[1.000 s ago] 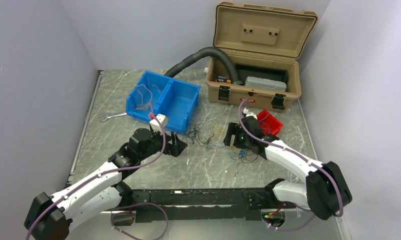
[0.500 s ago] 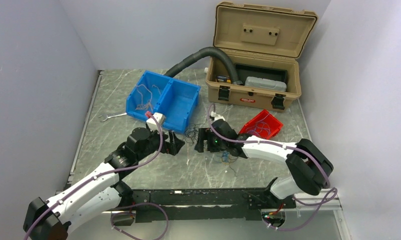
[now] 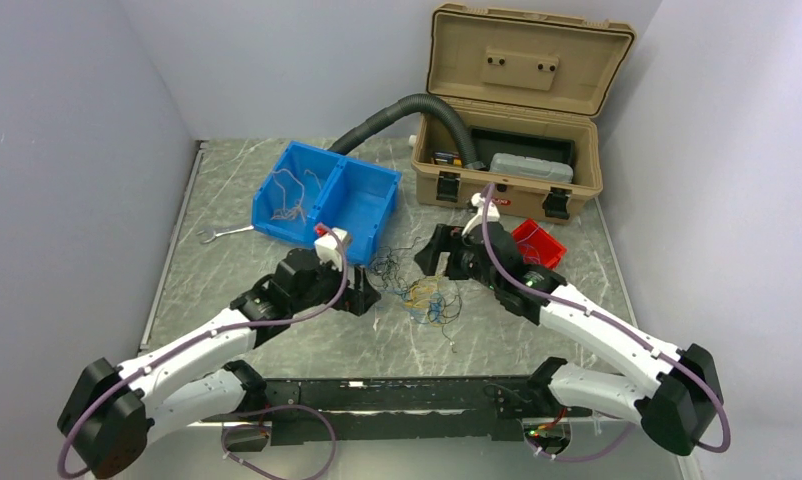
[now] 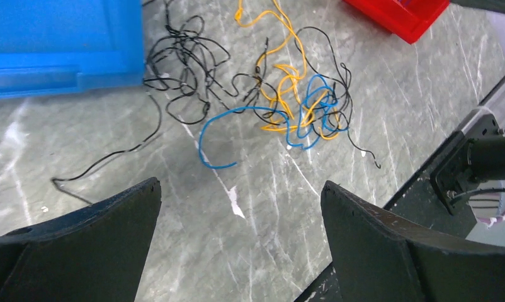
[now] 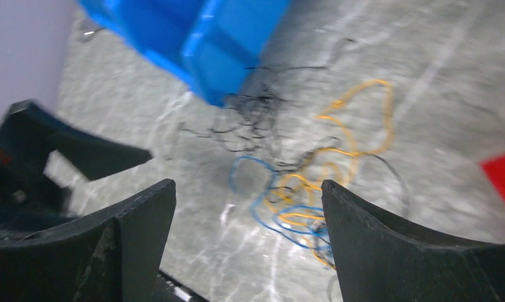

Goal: Untangle the cables

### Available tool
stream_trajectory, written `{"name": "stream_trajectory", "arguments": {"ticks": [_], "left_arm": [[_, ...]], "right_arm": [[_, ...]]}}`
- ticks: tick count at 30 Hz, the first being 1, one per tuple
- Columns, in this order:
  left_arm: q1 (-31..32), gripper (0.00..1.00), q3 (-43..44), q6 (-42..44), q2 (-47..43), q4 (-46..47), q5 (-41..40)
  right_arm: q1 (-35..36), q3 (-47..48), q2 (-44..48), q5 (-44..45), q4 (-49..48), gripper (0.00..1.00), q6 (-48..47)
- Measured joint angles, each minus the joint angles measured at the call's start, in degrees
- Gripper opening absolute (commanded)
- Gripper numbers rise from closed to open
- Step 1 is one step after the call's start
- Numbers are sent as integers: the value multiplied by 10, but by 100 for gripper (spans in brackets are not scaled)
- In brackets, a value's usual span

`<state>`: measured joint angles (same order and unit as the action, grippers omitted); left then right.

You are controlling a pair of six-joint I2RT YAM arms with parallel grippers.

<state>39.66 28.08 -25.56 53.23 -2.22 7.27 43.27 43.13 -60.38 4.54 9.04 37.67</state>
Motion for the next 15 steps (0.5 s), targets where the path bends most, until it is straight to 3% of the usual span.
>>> {"name": "stream_trajectory", "arguments": {"ticks": [7, 15], "left_arm": [[56, 99, 48, 4, 94, 22, 16], [81, 99, 65, 2, 183, 59, 45]], "right_arm": [[-56, -14, 12, 66, 150, 88, 46], [-71, -120, 66, 99, 213, 85, 133]]}}
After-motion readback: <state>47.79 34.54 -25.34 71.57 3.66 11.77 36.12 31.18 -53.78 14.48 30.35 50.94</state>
